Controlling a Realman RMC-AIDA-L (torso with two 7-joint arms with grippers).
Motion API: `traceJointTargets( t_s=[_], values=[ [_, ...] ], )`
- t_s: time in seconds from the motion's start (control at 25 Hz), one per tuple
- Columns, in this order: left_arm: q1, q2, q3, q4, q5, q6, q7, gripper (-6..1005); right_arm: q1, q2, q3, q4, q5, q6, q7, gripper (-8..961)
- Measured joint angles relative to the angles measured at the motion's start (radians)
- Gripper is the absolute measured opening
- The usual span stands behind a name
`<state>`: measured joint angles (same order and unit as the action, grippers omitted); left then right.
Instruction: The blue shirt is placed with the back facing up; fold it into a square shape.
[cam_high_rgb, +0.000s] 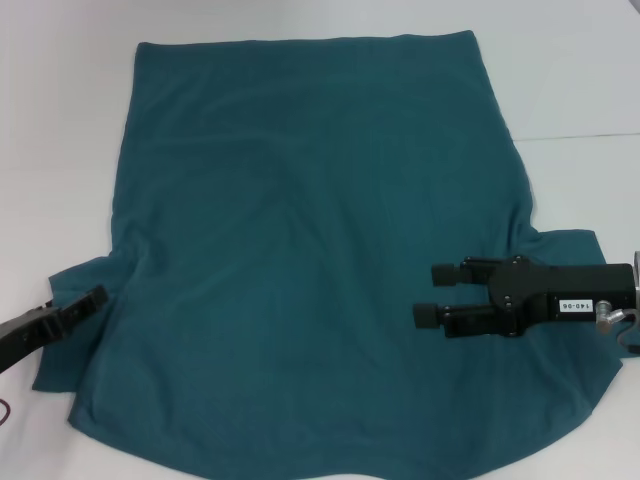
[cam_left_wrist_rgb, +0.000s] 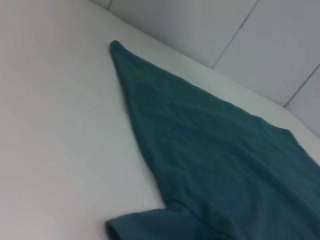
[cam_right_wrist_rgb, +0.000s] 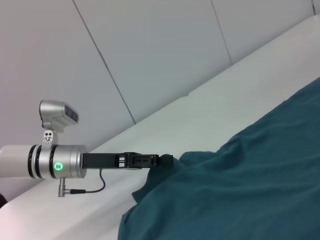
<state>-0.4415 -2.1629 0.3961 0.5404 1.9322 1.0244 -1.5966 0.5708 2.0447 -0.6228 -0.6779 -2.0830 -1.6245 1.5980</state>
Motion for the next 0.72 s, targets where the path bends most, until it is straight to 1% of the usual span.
traceJointTargets(
  t_s=[0.2, 0.72],
  values=[
    [-0.003, -0.001, 0.001, -0.001, -0.005, -0.023, -0.012, 694, 0.000, 0.000, -0.002, 0.000, 0.000, 0.000, -0.001, 899],
    [-0.004, 0.000, 0.001, 0.003, 0.002, -0.027, -0.020, 282, -0.002, 0.000, -0.002, 0.000, 0.002, -0.002, 0.000, 894]
  ],
)
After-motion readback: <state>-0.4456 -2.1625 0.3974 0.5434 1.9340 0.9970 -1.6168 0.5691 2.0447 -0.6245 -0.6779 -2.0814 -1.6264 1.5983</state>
